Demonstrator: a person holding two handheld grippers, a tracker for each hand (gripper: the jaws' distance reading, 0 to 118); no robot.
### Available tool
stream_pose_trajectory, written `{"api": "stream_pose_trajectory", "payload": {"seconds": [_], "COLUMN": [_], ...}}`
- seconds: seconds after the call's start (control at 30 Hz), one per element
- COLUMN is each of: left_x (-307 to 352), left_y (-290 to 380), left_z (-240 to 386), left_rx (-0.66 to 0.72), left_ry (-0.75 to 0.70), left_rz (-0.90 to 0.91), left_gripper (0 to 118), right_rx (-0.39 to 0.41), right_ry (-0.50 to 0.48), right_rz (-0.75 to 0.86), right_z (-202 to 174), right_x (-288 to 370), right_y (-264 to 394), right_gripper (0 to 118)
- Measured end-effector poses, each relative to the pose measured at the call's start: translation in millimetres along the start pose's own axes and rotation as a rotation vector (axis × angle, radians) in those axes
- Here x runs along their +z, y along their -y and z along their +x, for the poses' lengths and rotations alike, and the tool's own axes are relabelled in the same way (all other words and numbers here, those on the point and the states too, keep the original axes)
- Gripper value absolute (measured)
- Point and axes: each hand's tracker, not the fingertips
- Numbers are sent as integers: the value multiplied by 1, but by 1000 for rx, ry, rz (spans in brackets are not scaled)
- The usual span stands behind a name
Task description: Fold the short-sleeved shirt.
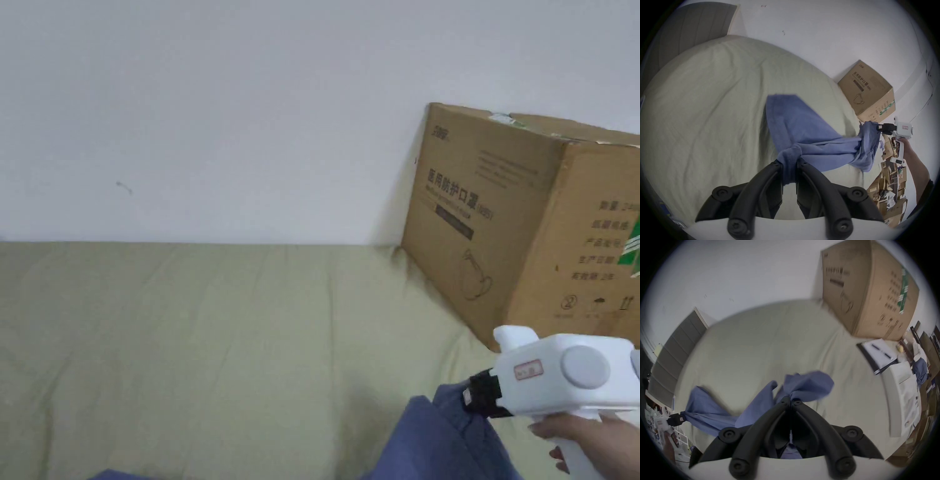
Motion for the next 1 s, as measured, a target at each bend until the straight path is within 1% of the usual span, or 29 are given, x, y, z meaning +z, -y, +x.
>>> {"api": "stream_pose_trajectory", "payload": {"seconds": [0.03, 0.07, 0.1, 0.13, 0.27, 0.3, 0.33, 0.4, 0.43, 0.53, 0.57, 0.67, 0.73, 0.83, 0.9, 0.97, 1.0], "left_x": [11, 33, 46, 60, 116, 127, 139, 160, 172, 196, 201, 208, 208, 199, 191, 181, 180], "left_y": [-15, -30, -44, -62, -134, -147, -167, -190, -201, -230, -239, -256, -269, -290, -308, -326, -323], "left_z": [5, 27, 37, 46, 91, 101, 110, 130, 143, 179, 189, 223, 235, 252, 260, 268, 279], "left_rx": [-28, -61, -92, -120, -237, -274, -316, -360, -381, -431, -443, -452, -448, -461, -461, -451, -445], "left_ry": [32, 44, 47, 51, 43, 35, 22, 15, 5, -15, -24, -38, -46, -78, -89, -90, -93], "left_rz": [25, 51, 79, 112, 259, 288, 326, 385, 418, 488, 496, 503, 504, 500, 496, 498, 499], "left_gripper": [12, 12, 12, 12, 12, 12, 12, 12, 12, 12, 12, 12, 12, 12, 12, 12, 12], "right_rx": [-17, -30, -40, -38, 22, 34, 38, 47, 41, 53, 61, 48, 47, 57, 55, 68, 78], "right_ry": [-22, -46, -61, -84, -52, -47, -33, -42, -31, -11, 19, 65, 90, 157, 178, 214, 234], "right_rz": [49, 95, 130, 161, 298, 322, 356, 423, 455, 485, 503, 532, 561, 601, 625, 669, 691], "right_z": [-2, 0, 3, 6, 2, 0, -2, -4, -6, -14, -23, -28, -34, -43, -51, -60, -64], "right_x": [23, 48, 69, 91, 175, 186, 202, 225, 236, 259, 265, 276, 282, 290, 296, 303, 305], "right_y": [-3, -11, -18, -27, -55, -63, -71, -83, -89, -116, -122, -150, -168, -203, -229, -256, -267], "right_gripper": [0, 0, 0, 0, 0, 0, 0, 0, 0, 0, 0, 0, 0, 0, 0, 0, 0]}}
